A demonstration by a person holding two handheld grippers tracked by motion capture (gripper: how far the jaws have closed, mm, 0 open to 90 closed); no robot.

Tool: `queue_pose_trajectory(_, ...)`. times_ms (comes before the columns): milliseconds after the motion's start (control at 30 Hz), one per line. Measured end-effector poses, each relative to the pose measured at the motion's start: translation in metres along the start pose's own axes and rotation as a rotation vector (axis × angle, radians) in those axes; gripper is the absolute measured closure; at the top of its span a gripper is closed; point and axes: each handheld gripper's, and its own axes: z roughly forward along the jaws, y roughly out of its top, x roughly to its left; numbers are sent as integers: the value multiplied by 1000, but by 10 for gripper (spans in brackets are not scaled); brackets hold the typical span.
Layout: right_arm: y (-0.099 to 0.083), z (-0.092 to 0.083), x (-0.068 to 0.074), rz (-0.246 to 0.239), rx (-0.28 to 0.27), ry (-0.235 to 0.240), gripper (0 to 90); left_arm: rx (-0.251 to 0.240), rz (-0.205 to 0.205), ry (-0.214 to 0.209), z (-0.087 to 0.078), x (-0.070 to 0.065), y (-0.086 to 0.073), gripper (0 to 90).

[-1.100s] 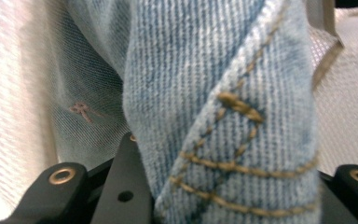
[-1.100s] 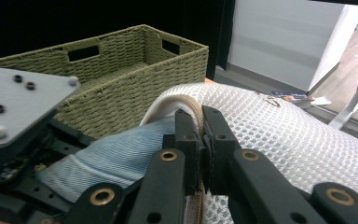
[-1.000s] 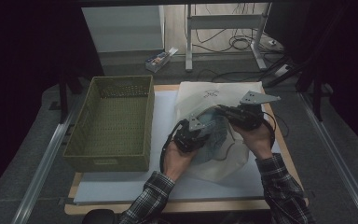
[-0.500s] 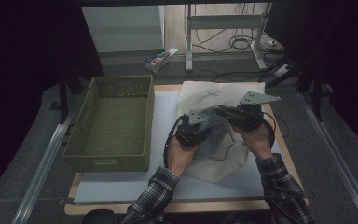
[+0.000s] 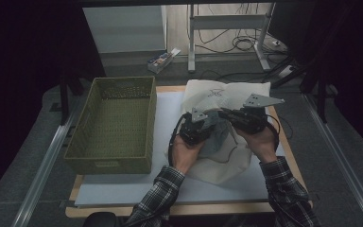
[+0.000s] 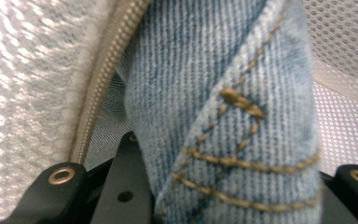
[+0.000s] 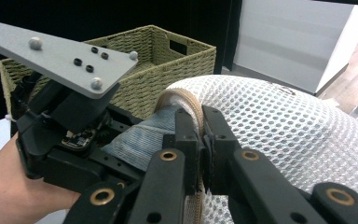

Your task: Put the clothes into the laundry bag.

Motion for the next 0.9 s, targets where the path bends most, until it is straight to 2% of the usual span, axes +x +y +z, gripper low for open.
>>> queue_pose_trajectory(567,0,2,7,-17,17,14,846,15,-24,19,11,8,5,708)
queue_pose_trajectory(900,0,5,10,-25,27,21,846,14,-59,27,18,12,5,706)
